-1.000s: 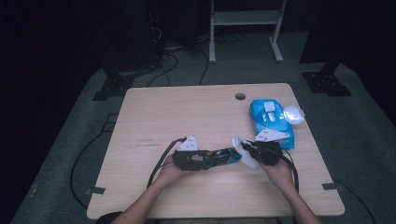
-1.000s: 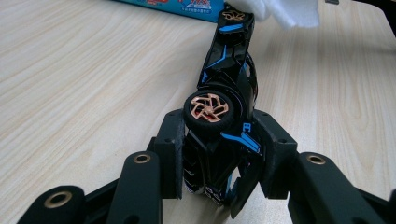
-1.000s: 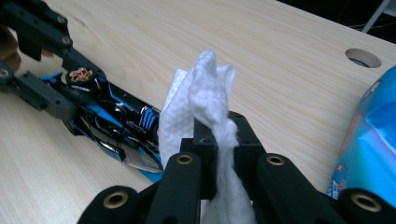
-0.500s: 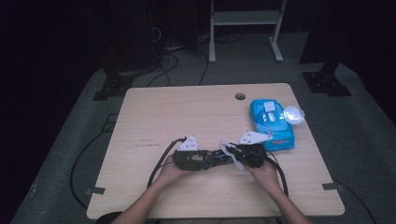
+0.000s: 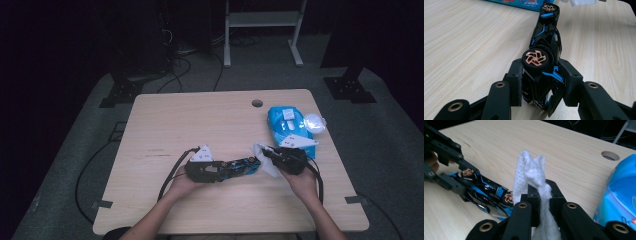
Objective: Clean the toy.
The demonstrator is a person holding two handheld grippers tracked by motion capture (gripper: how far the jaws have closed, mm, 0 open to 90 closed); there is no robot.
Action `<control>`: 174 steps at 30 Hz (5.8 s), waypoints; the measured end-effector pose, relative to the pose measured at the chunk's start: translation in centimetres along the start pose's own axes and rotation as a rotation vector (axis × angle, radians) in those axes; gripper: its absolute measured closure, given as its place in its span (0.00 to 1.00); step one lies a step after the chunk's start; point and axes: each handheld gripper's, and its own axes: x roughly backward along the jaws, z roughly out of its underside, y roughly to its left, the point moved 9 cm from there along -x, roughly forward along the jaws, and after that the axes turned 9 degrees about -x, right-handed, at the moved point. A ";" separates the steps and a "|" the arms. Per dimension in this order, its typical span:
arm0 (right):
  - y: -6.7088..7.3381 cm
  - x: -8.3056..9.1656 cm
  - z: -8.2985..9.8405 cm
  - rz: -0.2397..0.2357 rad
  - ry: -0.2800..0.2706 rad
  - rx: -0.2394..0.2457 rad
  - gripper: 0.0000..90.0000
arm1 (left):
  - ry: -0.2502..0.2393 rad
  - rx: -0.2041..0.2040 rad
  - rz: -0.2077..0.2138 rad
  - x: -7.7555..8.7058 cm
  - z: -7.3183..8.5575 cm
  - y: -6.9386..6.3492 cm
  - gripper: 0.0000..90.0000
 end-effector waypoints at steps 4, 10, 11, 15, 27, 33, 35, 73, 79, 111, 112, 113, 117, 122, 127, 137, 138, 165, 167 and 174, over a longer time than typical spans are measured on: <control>0.9 -1.2 0.7 -0.010 0.039 0.030 0.91 | -0.004 0.000 0.001 -0.1 0.0 0.0 0.65; 3.1 -2.7 0.8 -0.048 0.059 0.058 0.92 | -0.006 0.002 0.001 -0.1 0.0 0.0 0.65; 3.5 -3.0 0.7 -0.053 0.062 0.067 0.92 | -0.006 0.003 0.002 -0.1 0.0 0.0 0.65; 5.0 -3.9 0.3 -0.098 0.067 0.070 0.92 | -0.009 0.004 -0.001 -0.1 0.0 0.0 0.65; 10.4 -7.0 -0.4 -0.214 0.088 0.141 0.92 | -0.014 0.011 -0.003 -0.1 0.0 0.0 0.65; 7.8 -5.6 -0.1 -0.148 0.093 0.149 0.92 | -0.013 0.010 -0.003 -0.1 0.0 -0.1 0.66; 6.6 -4.9 0.2 -0.124 0.094 0.142 0.92 | -0.011 0.004 -0.002 -0.1 0.0 0.0 0.66; 10.4 -6.9 -0.4 -0.203 0.083 0.131 0.91 | -0.011 0.011 -0.003 -0.1 0.0 0.0 0.66; 9.1 -6.3 -0.4 -0.160 0.092 0.166 0.91 | -0.013 0.010 -0.005 -0.2 -0.1 -0.1 0.66; 8.2 -8.2 -2.0 -0.189 0.074 0.053 0.91 | 0.010 -0.061 -0.062 -0.1 -0.4 2.4 0.67; 9.0 -8.5 -2.1 -0.210 0.075 0.051 0.91 | 0.012 -0.066 -0.069 0.0 -0.3 2.6 0.67; 9.7 -8.9 -2.2 -0.227 0.076 0.066 0.91 | 0.014 -0.069 -0.073 0.1 -0.3 2.7 0.67; 9.8 -9.3 -2.3 -0.215 0.077 0.092 0.91 | 0.019 -0.071 -0.076 0.5 0.2 3.2 0.67; 5.2 -8.3 -2.3 -0.099 0.085 0.089 0.91 | 0.016 -0.071 -0.081 0.8 0.5 3.7 0.67; 2.2 -7.2 -2.0 -0.096 0.076 -0.018 0.91 | 0.001 -0.037 -0.076 0.6 0.5 3.8 0.66; 2.5 -7.2 -1.7 -0.062 0.021 0.048 0.91 | -0.099 0.137 -0.051 2.2 -0.4 4.8 0.49; 2.5 -7.2 -1.7 -0.060 0.020 0.053 0.91 | -0.110 0.150 -0.051 2.2 -0.4 4.9 0.49; 2.6 -6.8 -1.3 -0.085 -0.002 0.123 0.91 | -0.153 0.374 -0.084 2.5 0.3 6.9 0.48; 2.6 -6.8 -1.3 -0.087 -0.001 0.122 0.91 | -0.151 0.376 -0.082 2.4 0.3 6.9 0.48; 2.8 -6.5 -1.2 -0.091 0.001 0.132 0.91 | -0.147 0.370 -0.055 2.3 0.2 6.5 0.46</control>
